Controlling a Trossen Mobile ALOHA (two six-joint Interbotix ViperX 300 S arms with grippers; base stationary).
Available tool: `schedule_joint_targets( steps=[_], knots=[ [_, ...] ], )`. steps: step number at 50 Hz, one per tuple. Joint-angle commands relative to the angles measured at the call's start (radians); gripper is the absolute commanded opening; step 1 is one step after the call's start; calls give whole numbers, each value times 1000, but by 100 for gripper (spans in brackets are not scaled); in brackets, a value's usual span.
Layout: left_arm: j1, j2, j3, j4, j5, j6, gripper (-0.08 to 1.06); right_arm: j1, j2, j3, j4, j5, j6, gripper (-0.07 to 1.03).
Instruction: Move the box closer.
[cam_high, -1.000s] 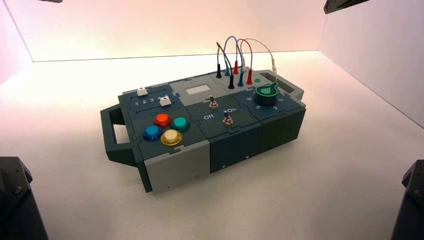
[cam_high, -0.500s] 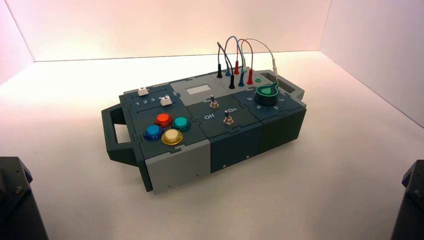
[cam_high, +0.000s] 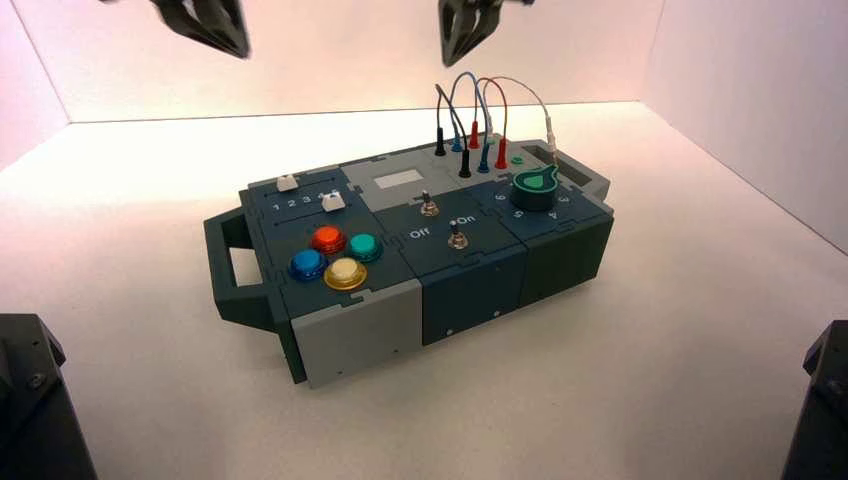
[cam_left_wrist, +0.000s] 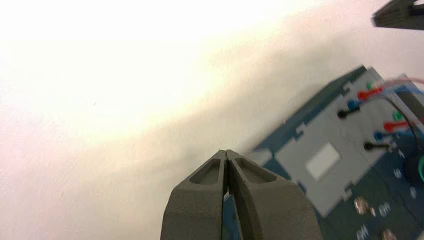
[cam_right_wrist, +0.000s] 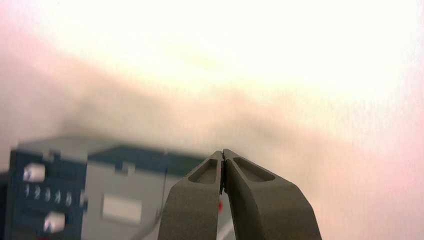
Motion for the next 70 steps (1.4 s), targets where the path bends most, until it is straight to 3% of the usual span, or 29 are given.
schedule_joint_targets(
  steps=[1,13,19,28,42,56,70],
  knots=[
    [-2,52,-54,2,-49,3,-3,0,34,-94,0,21,-5,-2],
    [-20,189,-95,0,-115,3,-3,-3,166,-204,0,86,-3,-2],
    [-67,290,-120,-2,-114,3,-3,-8,201,-224,0,118,-3,-2],
    [-130,391,-138,0,-120,5,-3,-12,210,-202,0,120,-3,-2],
    [-135,482,-149,5,-120,17,-3,-12,216,-135,0,109,-5,-2],
    [-147,474,-150,5,-98,17,-3,-12,199,-77,0,104,-5,-2],
    [-161,471,-178,5,-14,25,-3,-12,152,-15,0,104,0,-2]
  ],
)
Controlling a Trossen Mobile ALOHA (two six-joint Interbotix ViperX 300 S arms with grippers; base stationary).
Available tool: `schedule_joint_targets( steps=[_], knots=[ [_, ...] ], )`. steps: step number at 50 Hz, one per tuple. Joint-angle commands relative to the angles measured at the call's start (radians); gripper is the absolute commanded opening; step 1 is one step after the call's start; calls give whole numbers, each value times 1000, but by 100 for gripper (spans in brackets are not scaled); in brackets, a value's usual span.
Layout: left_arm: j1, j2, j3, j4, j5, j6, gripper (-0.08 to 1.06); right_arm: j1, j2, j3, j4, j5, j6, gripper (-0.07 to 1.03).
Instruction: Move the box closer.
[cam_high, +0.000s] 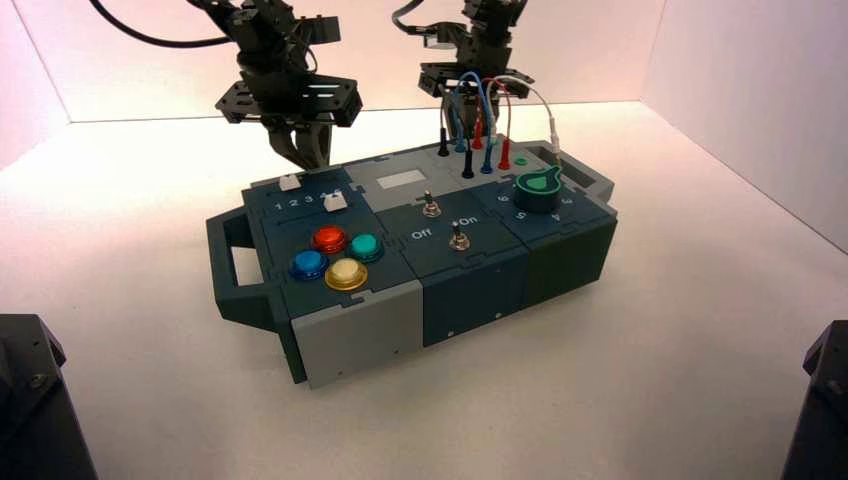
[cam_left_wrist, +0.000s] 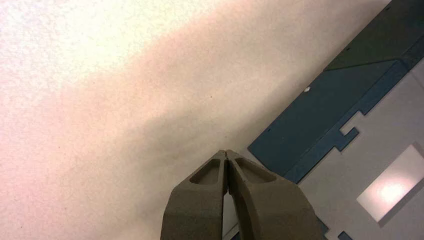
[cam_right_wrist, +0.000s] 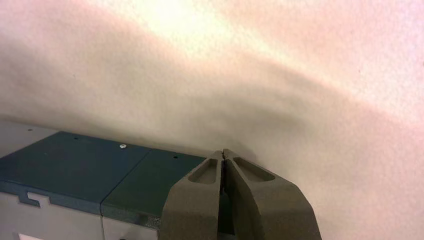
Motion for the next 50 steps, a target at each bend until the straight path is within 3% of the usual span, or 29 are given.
schedule_joint_targets(
  steps=[1,27,50],
  knots=[
    [-17,-29,-31,2,26,8,-3,5,-80,15,3,6,0,-2],
    [-54,-21,-29,2,89,17,-3,5,-163,141,5,8,0,-2],
    [-55,3,-11,2,137,60,-3,11,-160,262,34,-12,2,-2]
  ],
)
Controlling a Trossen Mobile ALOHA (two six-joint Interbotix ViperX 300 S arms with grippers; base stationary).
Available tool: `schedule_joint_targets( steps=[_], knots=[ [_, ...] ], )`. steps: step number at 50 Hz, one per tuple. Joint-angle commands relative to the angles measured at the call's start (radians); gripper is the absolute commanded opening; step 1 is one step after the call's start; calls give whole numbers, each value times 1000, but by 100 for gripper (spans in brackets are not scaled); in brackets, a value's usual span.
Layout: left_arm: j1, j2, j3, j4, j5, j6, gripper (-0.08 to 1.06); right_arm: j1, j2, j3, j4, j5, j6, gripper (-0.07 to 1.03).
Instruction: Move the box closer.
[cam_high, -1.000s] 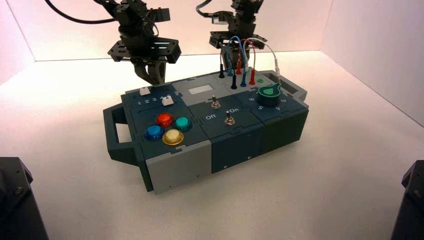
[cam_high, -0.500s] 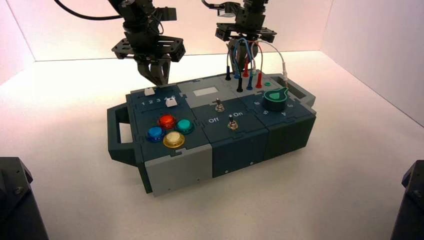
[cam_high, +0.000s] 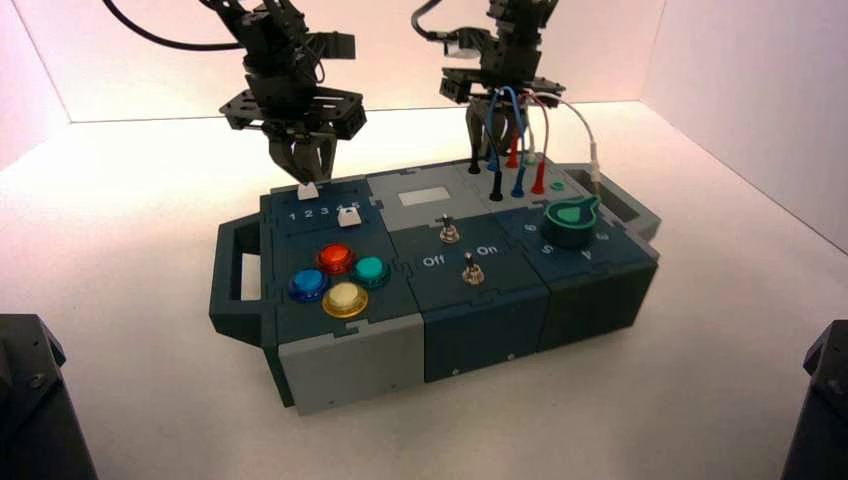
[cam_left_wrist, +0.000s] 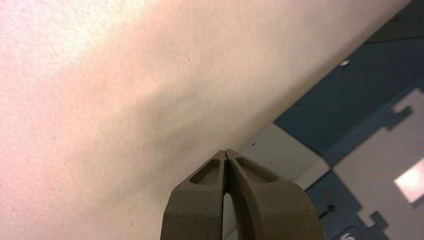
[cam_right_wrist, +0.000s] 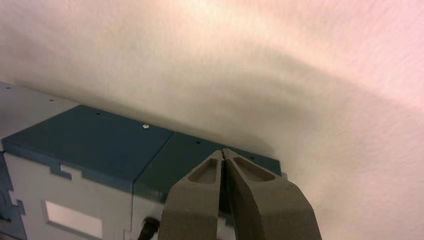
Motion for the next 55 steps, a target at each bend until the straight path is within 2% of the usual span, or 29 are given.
schedule_joint_targets(
  steps=[1,17,32,40,45,47,52,54,55],
  knots=[
    [-17,-11,-5,-2,11,8,-3,12,-37,32,6,5,-3,-2],
    [-37,-14,14,-2,20,23,-3,12,-75,117,9,-12,-2,-2],
    [-67,-15,38,-3,41,23,-3,12,-103,199,38,-26,-2,-2],
    [-69,-12,41,-2,12,23,-3,8,-117,210,34,-86,-5,-2],
    [-52,-17,-3,0,-18,23,-3,-5,-123,166,9,-117,-8,-2],
    [-29,-21,-48,2,-20,23,-3,-5,-138,129,-23,-129,-6,-2],
    [11,-57,-118,5,-6,23,-3,-5,-186,83,-60,-138,-5,-2],
    [14,-63,-123,6,0,23,-3,-5,-202,75,-66,-137,-3,-2],
    [26,-89,-144,6,18,23,-3,-5,-241,64,-80,-132,-3,-2]
  ],
)
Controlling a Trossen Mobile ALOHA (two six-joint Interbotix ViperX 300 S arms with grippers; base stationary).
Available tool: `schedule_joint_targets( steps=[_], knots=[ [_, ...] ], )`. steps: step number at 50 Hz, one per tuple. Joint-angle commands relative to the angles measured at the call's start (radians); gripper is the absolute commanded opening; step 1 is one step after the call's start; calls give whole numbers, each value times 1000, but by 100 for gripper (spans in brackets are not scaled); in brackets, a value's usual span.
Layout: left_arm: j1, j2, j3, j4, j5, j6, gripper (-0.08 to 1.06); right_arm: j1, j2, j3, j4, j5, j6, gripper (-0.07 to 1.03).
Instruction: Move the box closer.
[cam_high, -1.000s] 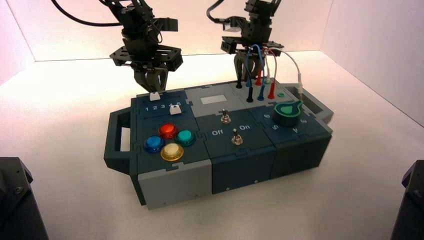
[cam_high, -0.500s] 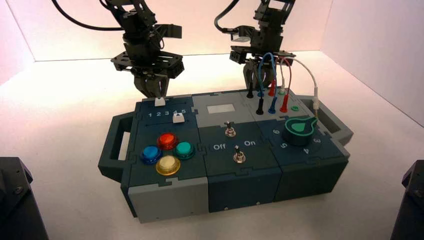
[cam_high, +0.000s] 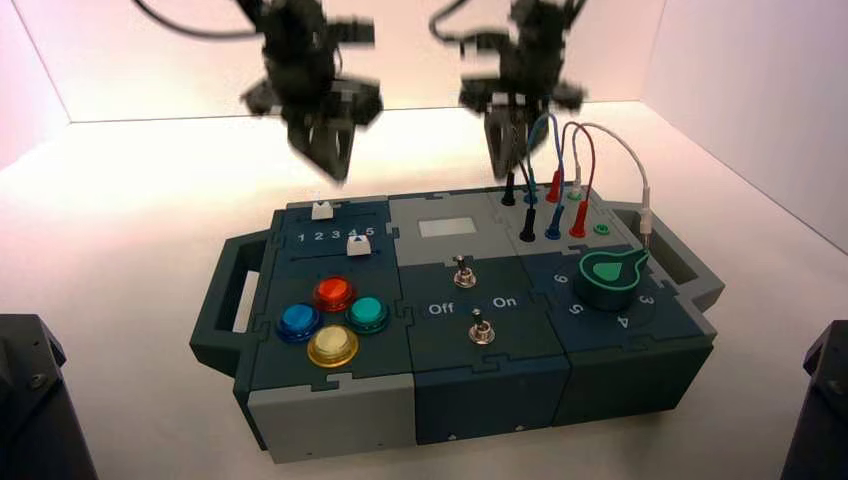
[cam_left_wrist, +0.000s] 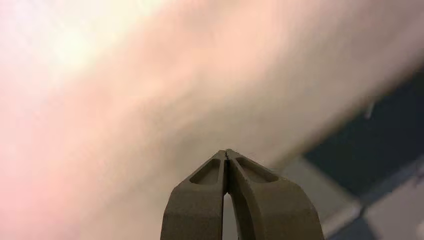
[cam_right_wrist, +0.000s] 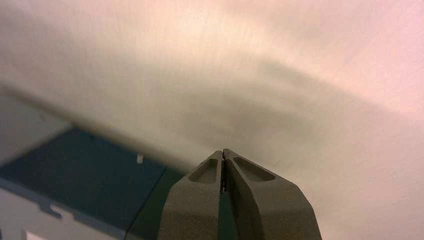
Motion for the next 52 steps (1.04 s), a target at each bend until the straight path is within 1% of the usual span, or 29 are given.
schedule_joint_targets(
  steps=[1,3,4,6,7,11,13,14,16,18,21,23,26,27,28,31,35,39,41,43,52],
  knots=[
    [40,-95,-77,5,35,5,-3,0,-130,-60,-32,3,0,-2],
    [46,-124,-87,8,54,5,-3,-2,-175,-61,-40,17,0,-2],
    [46,-124,-87,8,54,5,-3,-2,-175,-61,-40,17,0,-2],
    [51,-199,-95,14,92,5,-3,-2,-250,-51,-41,41,3,-2],
    [51,-212,-95,14,98,5,-3,-2,-278,-43,-41,49,3,-2],
    [51,-311,-86,15,129,3,-3,0,-385,6,-41,63,8,-2],
    [51,-380,-72,15,141,0,-3,0,-454,44,-40,60,17,-2],
    [51,-396,-69,15,143,-2,-3,-2,-472,52,-40,58,20,-2],
    [49,-479,-38,15,144,-2,-3,-2,-566,100,-40,48,31,-2],
    [51,-529,-17,15,143,-3,-3,-2,-604,121,-40,43,34,-2],
    [51,-611,17,15,137,-9,-3,-5,-706,178,-40,23,43,-2],
    [51,-658,41,15,129,-17,-3,-5,-749,210,-38,17,51,-2],
    [51,-732,91,15,109,-40,-3,-6,-813,258,-40,9,61,-2],
    [51,-732,91,15,109,-40,-3,-6,-813,258,-40,9,61,-2],
    [51,-764,114,12,103,-54,-3,-8,-847,293,-38,3,71,-2],
    [51,-815,160,12,95,-78,-3,-8,-885,348,-38,-5,84,-2],
    [51,-861,202,12,89,-95,-3,-8,-914,407,-35,-18,89,-2],
    [52,-907,256,14,81,-100,-3,-8,-946,466,-34,-43,89,-2],
    [52,-917,265,14,78,-101,-3,-8,-954,477,-34,-46,89,-2],
    [51,-939,291,12,78,-104,-3,-8,-966,500,-34,-51,89,-2],
    [52,-946,298,14,98,-109,-3,-8,-965,512,-32,-49,89,-2]
  ],
)
